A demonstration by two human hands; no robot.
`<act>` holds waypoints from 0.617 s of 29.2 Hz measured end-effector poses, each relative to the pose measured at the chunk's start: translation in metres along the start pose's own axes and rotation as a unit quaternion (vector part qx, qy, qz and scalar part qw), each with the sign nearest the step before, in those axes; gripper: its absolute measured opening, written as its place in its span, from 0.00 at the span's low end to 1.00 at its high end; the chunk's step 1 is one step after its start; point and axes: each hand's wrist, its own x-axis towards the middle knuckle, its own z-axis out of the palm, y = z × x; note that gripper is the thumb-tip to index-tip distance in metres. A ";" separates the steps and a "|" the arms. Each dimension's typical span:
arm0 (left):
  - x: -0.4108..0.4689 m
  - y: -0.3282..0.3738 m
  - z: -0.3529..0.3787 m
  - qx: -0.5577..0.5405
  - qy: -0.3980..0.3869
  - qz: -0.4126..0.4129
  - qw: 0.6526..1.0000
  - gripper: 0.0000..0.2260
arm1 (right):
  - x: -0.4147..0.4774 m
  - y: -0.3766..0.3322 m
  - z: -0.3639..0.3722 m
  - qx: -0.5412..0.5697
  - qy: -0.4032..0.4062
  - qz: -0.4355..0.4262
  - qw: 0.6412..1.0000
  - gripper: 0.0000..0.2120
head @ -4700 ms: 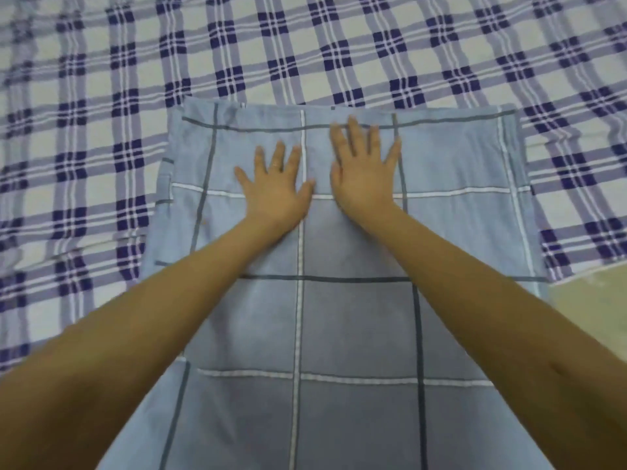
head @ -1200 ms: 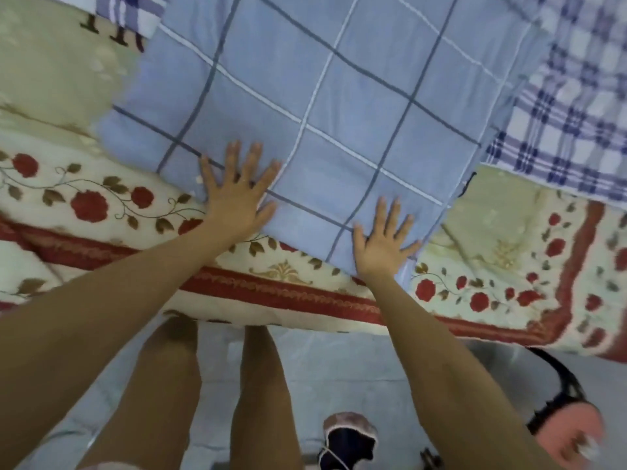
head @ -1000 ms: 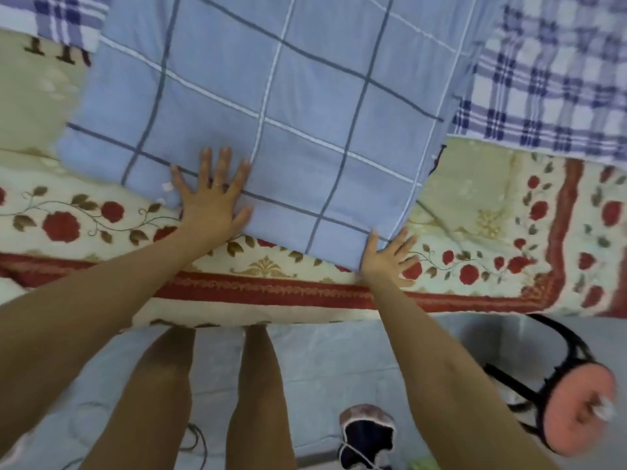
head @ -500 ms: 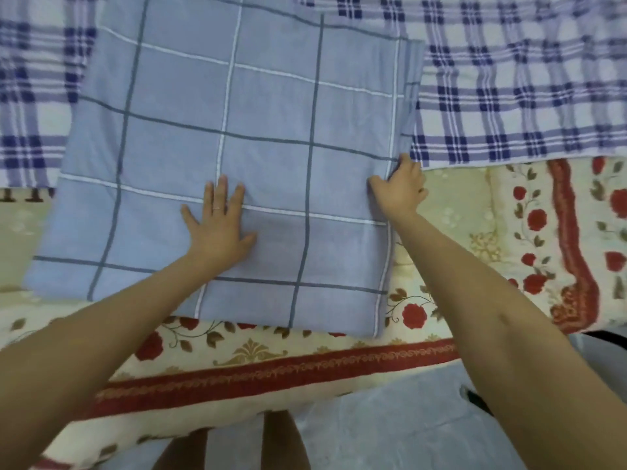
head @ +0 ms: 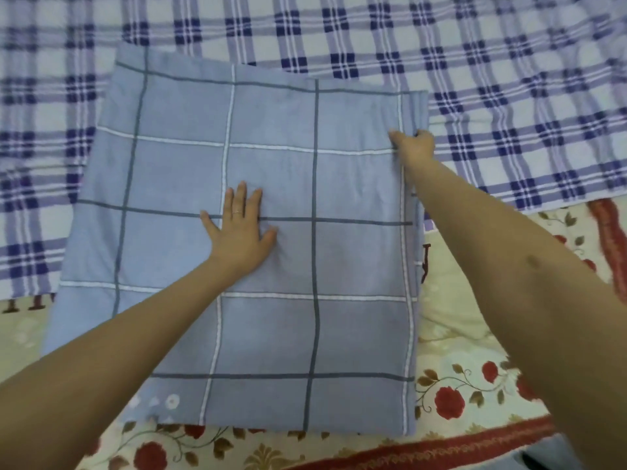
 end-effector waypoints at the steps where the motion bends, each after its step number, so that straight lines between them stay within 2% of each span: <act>1: 0.010 0.002 0.000 0.005 0.009 0.009 1.000 0.30 | 0.008 -0.004 -0.001 0.009 0.026 -0.017 0.999 0.04; 6: 0.043 0.011 0.005 0.020 0.041 0.039 0.998 0.27 | 0.030 -0.002 -0.007 0.041 0.074 -0.029 0.996 0.17; 8: 0.046 0.014 0.012 0.020 0.045 0.048 0.998 0.26 | 0.031 0.006 -0.008 0.031 0.095 -0.026 0.995 0.11; 11: 0.056 0.015 0.015 0.030 0.056 0.070 0.996 0.29 | 0.034 0.012 0.000 0.069 0.119 0.003 0.990 0.15; 14: 0.059 0.009 0.013 0.053 0.056 0.108 0.991 0.31 | 0.039 0.017 0.001 0.082 0.128 0.019 0.988 0.13; 16: 0.064 -0.004 0.007 0.070 0.065 0.125 0.988 0.31 | 0.040 0.019 0.004 0.060 0.137 0.028 0.988 0.08; 18: 0.070 -0.015 0.002 0.095 0.073 0.123 0.985 0.30 | 0.036 0.013 0.008 0.000 0.151 0.008 0.989 0.08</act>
